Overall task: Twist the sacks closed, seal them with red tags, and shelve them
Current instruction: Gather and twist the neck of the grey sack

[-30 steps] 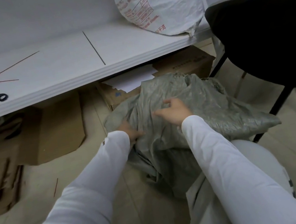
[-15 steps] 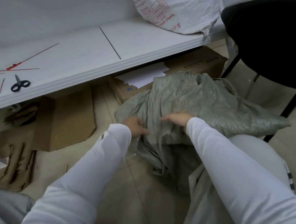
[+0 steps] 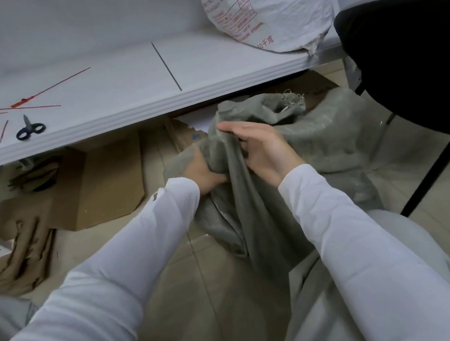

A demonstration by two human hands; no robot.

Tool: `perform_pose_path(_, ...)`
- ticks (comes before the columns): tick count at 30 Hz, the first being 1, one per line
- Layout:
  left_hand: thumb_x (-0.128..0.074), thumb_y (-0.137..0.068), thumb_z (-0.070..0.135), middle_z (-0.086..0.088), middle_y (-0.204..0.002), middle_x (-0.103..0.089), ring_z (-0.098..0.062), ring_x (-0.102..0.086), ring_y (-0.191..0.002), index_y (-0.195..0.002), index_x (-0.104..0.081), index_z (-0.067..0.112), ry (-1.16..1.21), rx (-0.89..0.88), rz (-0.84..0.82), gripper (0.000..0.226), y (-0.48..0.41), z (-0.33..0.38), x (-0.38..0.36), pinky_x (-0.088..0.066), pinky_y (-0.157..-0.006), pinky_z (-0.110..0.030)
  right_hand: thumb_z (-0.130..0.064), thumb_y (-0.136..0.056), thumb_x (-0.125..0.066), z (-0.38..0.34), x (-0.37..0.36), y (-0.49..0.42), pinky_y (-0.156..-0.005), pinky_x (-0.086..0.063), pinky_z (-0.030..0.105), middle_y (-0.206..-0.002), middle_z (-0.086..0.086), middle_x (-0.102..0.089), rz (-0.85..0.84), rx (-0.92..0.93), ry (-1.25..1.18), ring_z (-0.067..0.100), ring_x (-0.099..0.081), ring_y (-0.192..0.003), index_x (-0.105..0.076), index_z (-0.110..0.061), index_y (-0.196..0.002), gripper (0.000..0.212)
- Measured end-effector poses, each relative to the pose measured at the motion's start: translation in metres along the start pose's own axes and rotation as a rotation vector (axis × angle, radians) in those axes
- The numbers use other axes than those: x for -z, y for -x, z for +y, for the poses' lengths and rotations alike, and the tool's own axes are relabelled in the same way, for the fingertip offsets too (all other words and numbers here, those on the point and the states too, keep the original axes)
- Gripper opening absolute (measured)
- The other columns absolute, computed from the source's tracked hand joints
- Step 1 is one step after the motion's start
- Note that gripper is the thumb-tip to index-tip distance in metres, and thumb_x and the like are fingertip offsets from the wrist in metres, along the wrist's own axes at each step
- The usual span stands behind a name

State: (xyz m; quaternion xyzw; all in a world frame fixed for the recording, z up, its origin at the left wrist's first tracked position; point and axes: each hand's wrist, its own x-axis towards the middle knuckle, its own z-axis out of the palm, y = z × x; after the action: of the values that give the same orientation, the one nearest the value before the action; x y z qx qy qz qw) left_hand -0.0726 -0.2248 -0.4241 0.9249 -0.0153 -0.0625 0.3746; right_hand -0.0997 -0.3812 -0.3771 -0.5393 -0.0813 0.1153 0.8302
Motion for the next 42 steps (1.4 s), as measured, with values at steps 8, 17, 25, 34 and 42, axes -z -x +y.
perform_pose_path(8, -0.084, -0.070, 0.032, -0.006, -0.115, -0.063, -0.027, -0.057, -0.111, -0.122, -0.061, 0.012, -0.191, 0.122, -0.105, 0.060, -0.018, 0.015, 0.016, -0.042, -0.090, -0.029, 0.004, -0.081, -0.069, -0.035, 0.036, 0.000, -0.063, -0.053, 0.019, -0.088, 0.005, -0.066, 0.567, 0.002, 0.113, 0.006, -0.065, -0.068, -0.062, -0.006, -0.111, 0.033)
perform_pose_path(17, -0.087, -0.065, 0.032, -0.009, -0.102, -0.071, -0.027, -0.067, -0.097, -0.104, -0.070, 0.009, 0.243, 0.251, -0.103, 0.048, -0.028, 0.010, 0.067, -0.053, -0.090, -0.038, -0.016, -0.064, -0.086, -0.025, 0.076, -0.016, -0.090, -0.054, 0.043, -0.129, 0.008, -0.054, 0.603, -0.242, 0.296, 0.024, -0.060, -0.105, -0.022, -0.019, -0.151, 0.107)
perform_pose_path(25, -0.072, -0.083, 0.032, -0.002, -0.090, -0.069, -0.019, -0.064, -0.089, -0.086, -0.068, 0.018, 0.403, 0.112, -0.170, 0.015, -0.022, 0.055, 0.058, -0.048, -0.077, -0.027, -0.068, -0.051, -0.079, 0.036, 0.031, -0.023, -0.099, -0.049, 0.039, -0.118, -0.002, -0.068, 0.040, -0.451, 0.785, 0.020, -0.064, -0.107, -0.062, -0.019, -0.125, 0.091)
perform_pose_path(34, -0.082, -0.061, 0.054, 0.000, -0.109, -0.065, -0.017, -0.062, -0.096, -0.117, -0.061, 0.019, 0.190, 0.353, -0.162, 0.070, -0.004, 0.037, 0.078, -0.055, -0.073, -0.031, -0.027, -0.099, -0.048, 0.042, 0.003, -0.018, -0.098, -0.051, 0.041, -0.109, 0.005, -0.070, 0.241, -0.237, 0.325, 0.024, -0.065, -0.105, -0.066, -0.022, -0.098, 0.019)
perform_pose_path(42, -0.083, -0.073, 0.026, -0.009, -0.118, -0.068, -0.025, -0.067, -0.105, -0.124, -0.058, 0.016, 0.509, 0.354, -0.444, 0.058, 0.000, 0.037, 0.029, -0.054, -0.091, -0.041, -0.027, -0.098, -0.048, 0.016, 0.013, -0.018, -0.095, -0.053, 0.037, -0.112, 0.010, -0.072, 0.092, -0.179, 0.140, 0.024, -0.067, -0.107, -0.067, -0.009, -0.116, 0.032)
